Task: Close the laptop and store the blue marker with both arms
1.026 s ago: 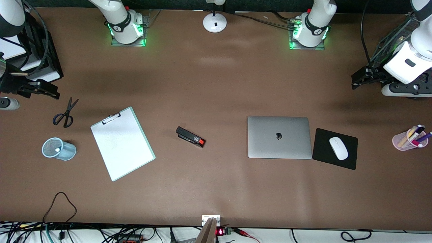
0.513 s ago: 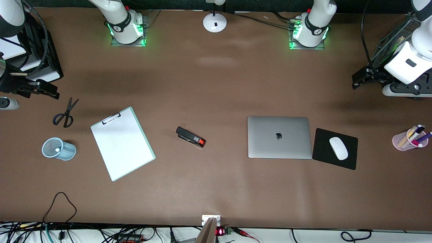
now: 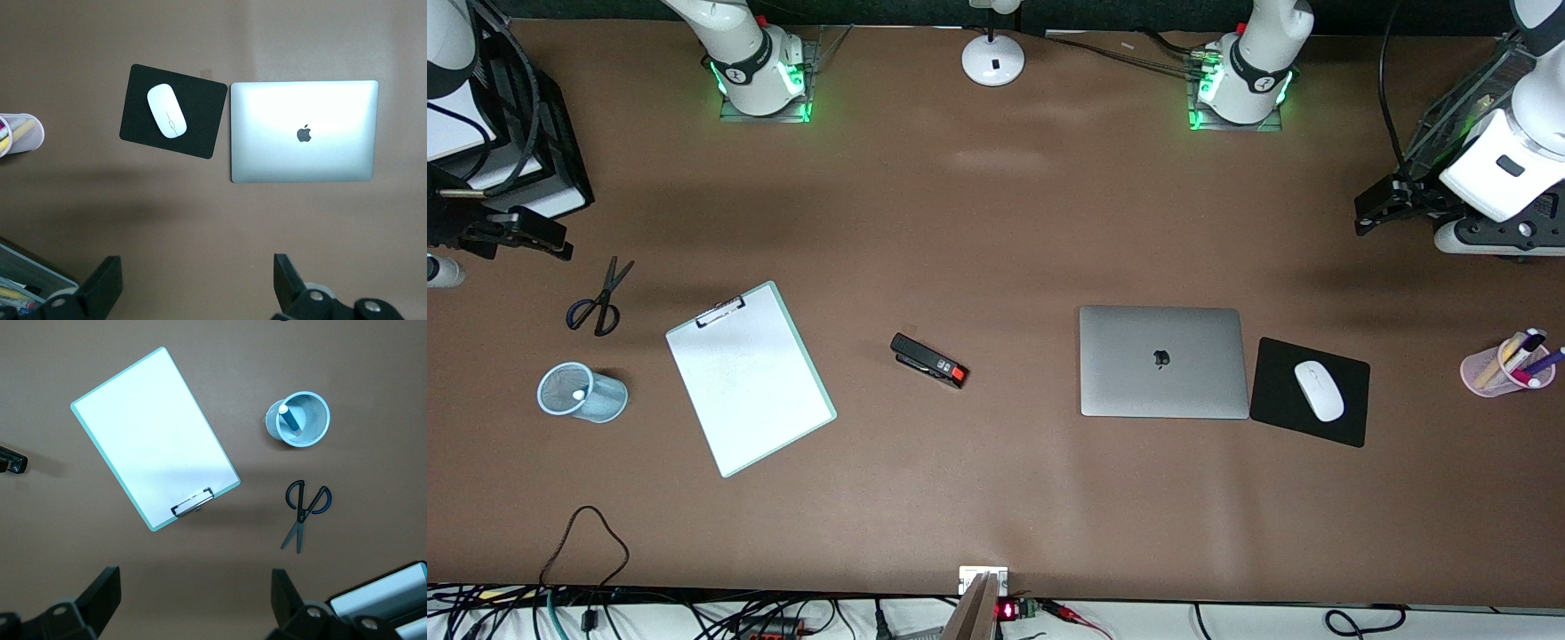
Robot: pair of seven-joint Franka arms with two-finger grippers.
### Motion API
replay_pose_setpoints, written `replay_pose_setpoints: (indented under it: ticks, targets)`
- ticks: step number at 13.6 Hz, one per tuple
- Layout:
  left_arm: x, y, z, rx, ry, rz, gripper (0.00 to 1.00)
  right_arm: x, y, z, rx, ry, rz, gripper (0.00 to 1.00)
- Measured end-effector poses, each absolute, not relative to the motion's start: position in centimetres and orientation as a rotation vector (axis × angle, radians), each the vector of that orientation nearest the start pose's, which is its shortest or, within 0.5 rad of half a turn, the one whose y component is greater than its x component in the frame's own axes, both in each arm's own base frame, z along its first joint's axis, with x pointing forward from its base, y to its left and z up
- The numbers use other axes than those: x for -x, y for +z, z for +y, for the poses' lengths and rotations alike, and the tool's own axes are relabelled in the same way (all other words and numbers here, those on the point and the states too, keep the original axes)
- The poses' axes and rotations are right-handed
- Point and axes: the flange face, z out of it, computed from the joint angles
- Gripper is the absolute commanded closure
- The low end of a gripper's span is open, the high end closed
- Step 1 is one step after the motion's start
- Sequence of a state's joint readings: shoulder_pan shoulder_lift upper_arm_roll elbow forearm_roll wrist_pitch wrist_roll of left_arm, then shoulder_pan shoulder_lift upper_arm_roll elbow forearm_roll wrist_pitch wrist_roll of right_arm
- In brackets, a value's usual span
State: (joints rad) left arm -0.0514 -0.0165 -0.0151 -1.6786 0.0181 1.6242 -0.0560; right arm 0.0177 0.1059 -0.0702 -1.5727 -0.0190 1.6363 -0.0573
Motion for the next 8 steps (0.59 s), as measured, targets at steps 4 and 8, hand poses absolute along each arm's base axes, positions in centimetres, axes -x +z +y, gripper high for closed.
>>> replay_pose_setpoints:
  ticks: [4,8]
  targets:
    - [-55.0,58.7,-3.5,3.120,0.057,0.018,0.00,-58.9,57.0,-2.2,3.172,0.065,-0.031,0.00]
    - [-55.0,58.7,-3.4,3.121,0.058,0.017,0.00,-58.3,58.0,-2.5,3.170,0.051,-0.023,0.00]
